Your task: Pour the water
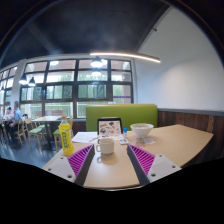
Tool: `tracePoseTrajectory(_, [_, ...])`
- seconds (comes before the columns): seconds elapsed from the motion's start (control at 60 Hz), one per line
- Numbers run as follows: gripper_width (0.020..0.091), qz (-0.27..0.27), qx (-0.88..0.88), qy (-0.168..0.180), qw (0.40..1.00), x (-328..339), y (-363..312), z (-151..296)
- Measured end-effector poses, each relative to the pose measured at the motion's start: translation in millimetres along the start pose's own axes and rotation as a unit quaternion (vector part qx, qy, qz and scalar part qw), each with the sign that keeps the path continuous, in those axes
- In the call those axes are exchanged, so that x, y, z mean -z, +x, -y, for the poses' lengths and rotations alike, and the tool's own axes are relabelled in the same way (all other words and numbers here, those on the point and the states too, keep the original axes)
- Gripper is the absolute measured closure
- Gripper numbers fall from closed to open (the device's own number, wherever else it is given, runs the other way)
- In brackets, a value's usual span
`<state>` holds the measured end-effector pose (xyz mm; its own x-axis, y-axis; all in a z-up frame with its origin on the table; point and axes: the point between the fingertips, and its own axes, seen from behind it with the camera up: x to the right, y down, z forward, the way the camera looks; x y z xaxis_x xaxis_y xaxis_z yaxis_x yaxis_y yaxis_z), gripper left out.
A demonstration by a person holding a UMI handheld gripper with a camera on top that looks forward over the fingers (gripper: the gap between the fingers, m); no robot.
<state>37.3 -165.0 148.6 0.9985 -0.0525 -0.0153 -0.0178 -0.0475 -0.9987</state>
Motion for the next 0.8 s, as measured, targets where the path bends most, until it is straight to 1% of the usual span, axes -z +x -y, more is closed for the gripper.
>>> tracePoseTrajectory(0.017, [0.0343,-0.002,0.001,-0.001,1.0,-7,2,11])
tracePoseTrajectory(0.033, [0.0343,-0.003,0.003,0.0,1.0,0,3,1])
tracePoseTrajectory(0.05, [0.0344,-0.005,0.004,0.001,1.0,0,5,3])
tracePoseTrajectory(0.1, [0.034,-0.006,0.005,0.003,1.0,0,8,9])
tracePoseTrajectory(0.117, [0.0337,-0.005,0.005,0.0,1.0,7,11,18])
tracePoseTrajectory(0.217, [0.033,-0.007,0.01,-0.004,1.0,16,18,28])
tracePoseTrajectory(0.233, [0.0331,-0.006,0.012,-0.001,1.0,9,11,17])
tracePoseTrajectory(0.3, [0.0322,0.003,0.016,-0.005,1.0,14,4,21])
tracePoseTrajectory(0.317, [0.0318,0.005,0.018,-0.003,1.0,9,0,15])
tracePoseTrajectory(0.333, [0.0316,0.009,0.017,-0.007,1.0,15,-2,21])
tracePoseTrajectory(0.383, [0.0316,0.021,0.019,-0.008,1.0,9,-18,14])
tracePoseTrajectory(0.4, [0.0316,0.026,0.019,-0.009,0.999,-3,-22,9])
tracePoseTrajectory(0.417, [0.0316,0.029,0.018,-0.013,0.999,12,-33,13])
tracePoseTrajectory(0.483, [0.0309,0.051,0.016,-0.016,0.998,5,-62,9])
tracePoseTrajectory(0.5, [0.0311,0.057,0.015,-0.015,0.998,-12,-64,3])
tracePoseTrajectory(0.533, [0.031,0.068,0.016,-0.014,0.997,-25,-79,1])
tracePoseTrajectory(0.583, [0.0311,0.081,0.024,-0.009,0.996,-21,-111,1])
tracePoseTrajectory(0.65, [0.0316,0.098,0.034,-0.003,0.995,-50,-144,-7])
tracePoseTrajectory(0.667, [0.0317,0.102,0.036,-0.005,0.994,-62,-154,-8])
tracePoseTrajectory(0.683, [0.0317,0.105,0.037,-0.007,0.994,-56,-166,-10])
tracePoseTrajectory(0.75, [0.0324,0.124,0.036,-0.019,0.991,-79,-204,-21])
tracePoseTrajectory(0.767, [0.0326,0.128,0.036,-0.022,0.991,-97,-210,-25])
tracePoseTrajectory(0.8, [0.0327,0.131,0.035,-0.026,0.99,-108,-230,-23])
